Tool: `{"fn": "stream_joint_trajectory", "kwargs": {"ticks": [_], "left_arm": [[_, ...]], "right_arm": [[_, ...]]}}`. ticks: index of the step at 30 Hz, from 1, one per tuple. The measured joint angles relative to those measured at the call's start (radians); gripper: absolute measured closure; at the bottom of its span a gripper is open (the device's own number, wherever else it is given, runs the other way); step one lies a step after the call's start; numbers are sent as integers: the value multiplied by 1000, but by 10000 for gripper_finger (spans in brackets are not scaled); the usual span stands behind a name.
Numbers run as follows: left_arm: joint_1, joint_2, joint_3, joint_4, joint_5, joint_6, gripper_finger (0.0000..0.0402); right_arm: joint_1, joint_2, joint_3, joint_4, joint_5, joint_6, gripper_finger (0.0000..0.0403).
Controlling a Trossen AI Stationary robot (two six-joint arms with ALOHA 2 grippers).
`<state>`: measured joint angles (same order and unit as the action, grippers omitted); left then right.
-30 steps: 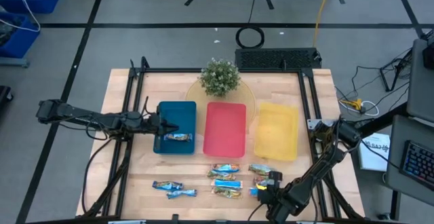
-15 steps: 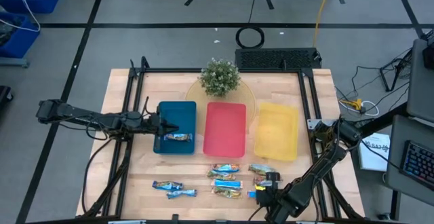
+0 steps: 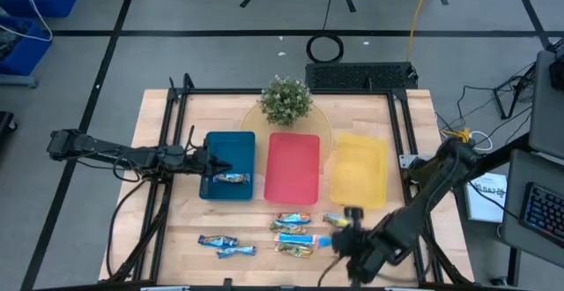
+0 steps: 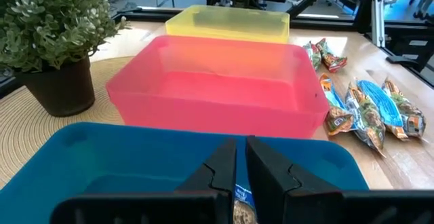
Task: Pick and place Granola Bars by type
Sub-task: Put the bottom red granola bar into the yellow bin
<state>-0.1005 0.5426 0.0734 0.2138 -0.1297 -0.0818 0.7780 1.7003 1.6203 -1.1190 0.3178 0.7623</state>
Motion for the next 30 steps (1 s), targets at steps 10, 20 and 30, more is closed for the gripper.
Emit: {"fn": "stream_joint_trajectory", "kwargs": {"ticks": [10,20,30], "left_arm": [[0,0,0,-1,0,-2,362],[0,0,0,6,-2,33,362],[0,0,0,34,-13,52,362]], "right_arm": [[-162,-204,-88,-455,79,70,388],[-375,-252,-495,-204,-47,-259,389],[-472,-253,-735,78,-202,-269,389]]}}
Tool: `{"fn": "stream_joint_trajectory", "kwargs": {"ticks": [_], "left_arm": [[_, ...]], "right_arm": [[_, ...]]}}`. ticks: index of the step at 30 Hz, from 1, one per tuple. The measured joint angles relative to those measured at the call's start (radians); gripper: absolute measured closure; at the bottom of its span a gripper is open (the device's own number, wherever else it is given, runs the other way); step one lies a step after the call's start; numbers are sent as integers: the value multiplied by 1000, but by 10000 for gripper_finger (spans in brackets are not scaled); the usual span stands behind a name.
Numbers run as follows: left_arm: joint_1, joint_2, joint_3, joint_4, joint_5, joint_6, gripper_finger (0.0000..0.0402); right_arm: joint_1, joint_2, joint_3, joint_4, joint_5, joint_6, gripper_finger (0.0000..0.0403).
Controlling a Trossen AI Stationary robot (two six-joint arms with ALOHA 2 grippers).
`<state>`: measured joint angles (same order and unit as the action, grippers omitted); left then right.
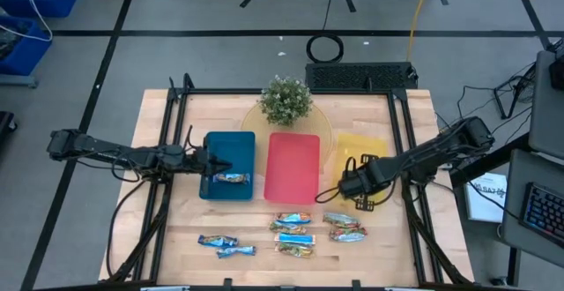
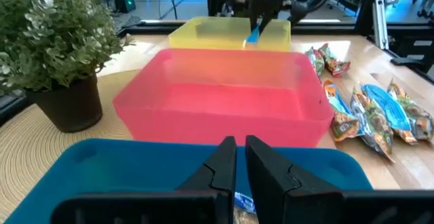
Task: Pick and place Granola Bars by type
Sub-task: Put the bottom red granola bar into the yellow bin, then put the top blue granola bar into the blue bin
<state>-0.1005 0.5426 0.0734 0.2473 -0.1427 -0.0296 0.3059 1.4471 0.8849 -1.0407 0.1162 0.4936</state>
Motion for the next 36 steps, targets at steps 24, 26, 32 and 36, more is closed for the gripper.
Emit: {"fn": "stream_joint_trajectory", "kwargs": {"ticks": [24,26,32,36], "left_arm": [[0,0,0,3,3,-32,362],[0,0,0,3,3,-32,362],[0,0,0,3,3,-28,362],[0,0,0,3,3,-48,362]], "right_arm": [[-3,-19,60,-216,-11,81,257],[3,-51,100,-244,15,98,264],[103,-216,202,-101,273,94,328],[204,-339,191,142,390,-22,389]]}}
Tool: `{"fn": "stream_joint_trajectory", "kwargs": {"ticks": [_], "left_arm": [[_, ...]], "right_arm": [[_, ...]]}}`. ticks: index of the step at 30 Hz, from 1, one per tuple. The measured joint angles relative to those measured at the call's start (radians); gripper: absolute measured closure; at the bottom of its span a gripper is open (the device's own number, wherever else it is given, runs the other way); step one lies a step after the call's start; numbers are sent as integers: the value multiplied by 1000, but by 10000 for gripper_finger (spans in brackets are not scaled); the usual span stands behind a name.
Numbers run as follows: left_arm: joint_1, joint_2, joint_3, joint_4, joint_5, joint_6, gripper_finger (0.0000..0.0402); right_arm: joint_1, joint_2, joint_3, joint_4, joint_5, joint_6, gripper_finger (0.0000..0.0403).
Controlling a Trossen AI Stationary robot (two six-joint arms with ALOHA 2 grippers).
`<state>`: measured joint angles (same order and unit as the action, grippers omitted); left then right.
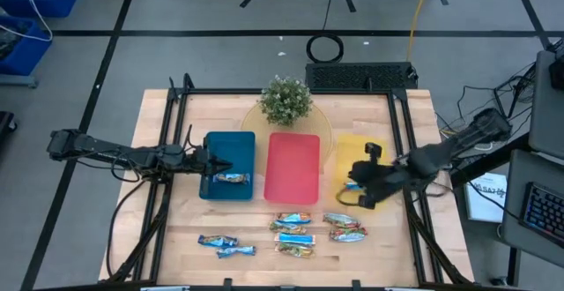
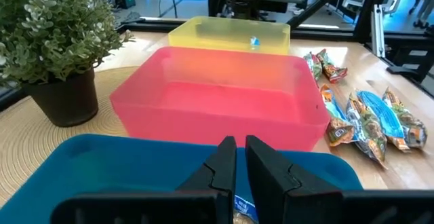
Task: Pick and place Granola Bars by type
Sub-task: Put the top blue granola bar into the blue bin
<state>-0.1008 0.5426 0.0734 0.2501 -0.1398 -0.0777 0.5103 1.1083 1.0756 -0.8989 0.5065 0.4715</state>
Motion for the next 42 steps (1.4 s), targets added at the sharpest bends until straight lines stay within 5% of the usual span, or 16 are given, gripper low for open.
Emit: {"fn": "stream_joint_trajectory", "kwargs": {"ticks": [12,17,32,38,42], "left_arm": [[0,0,0,-19,1,-5,362],[0,0,0,-19,-16,-17,362],[-3,0,11,-35,23,-68,362],[-103,43,72,-39,-40,-37,362],[-243,133,180,-85,-198,-31,362]], "right_arm": [[100,-251,-261,447,57,-258,402],[99,-309,-400,524,280,-219,402],[100,-327,-824,1349,202,-606,403],[92,-337,-887,1488,199,-700,403],[92,-336,-890,1491,198,-700,403]]}}
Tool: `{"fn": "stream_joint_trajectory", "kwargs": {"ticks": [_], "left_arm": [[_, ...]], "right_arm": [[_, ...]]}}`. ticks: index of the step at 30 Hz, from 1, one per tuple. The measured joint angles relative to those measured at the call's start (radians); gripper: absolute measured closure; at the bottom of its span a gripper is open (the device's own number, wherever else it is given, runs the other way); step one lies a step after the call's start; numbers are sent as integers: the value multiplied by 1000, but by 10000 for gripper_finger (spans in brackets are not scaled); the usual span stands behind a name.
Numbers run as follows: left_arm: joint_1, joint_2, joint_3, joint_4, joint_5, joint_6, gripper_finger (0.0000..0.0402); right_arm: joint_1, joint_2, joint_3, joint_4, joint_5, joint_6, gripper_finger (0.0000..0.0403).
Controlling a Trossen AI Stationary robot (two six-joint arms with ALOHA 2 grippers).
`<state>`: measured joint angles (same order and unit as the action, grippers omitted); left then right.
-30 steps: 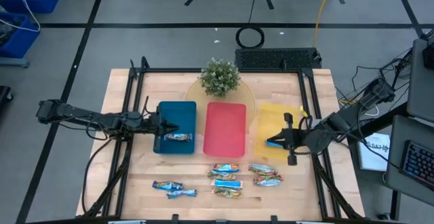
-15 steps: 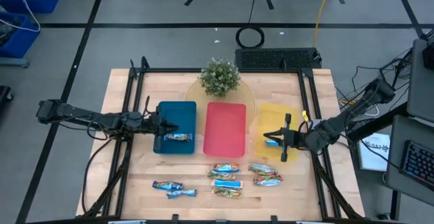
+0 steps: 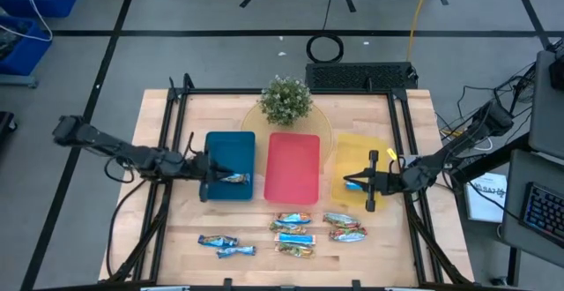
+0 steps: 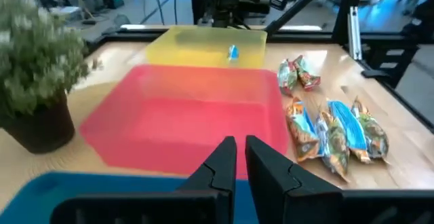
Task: Pick and place Granola Bars by type
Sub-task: Put the top blue granola bar into the blue bin
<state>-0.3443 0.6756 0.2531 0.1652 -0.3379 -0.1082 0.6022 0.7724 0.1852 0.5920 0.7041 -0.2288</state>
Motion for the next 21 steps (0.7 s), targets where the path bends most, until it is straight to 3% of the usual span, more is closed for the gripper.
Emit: {"fn": "stream_joint_trajectory", "kwargs": {"ticks": [5,9,15,21], "left_arm": [[-206,184,251,-253,-251,-122,386],[-354,374,454,-515,-338,-323,394],[-509,636,695,-774,-330,-550,367],[-557,845,825,-802,-123,-590,312]], "right_arm": [[0,0,0,30,0,-4,403],[0,0,0,38,1,4,403],[0,0,0,38,1,-25,403],[0,0,1,45,1,-11,403]]}}
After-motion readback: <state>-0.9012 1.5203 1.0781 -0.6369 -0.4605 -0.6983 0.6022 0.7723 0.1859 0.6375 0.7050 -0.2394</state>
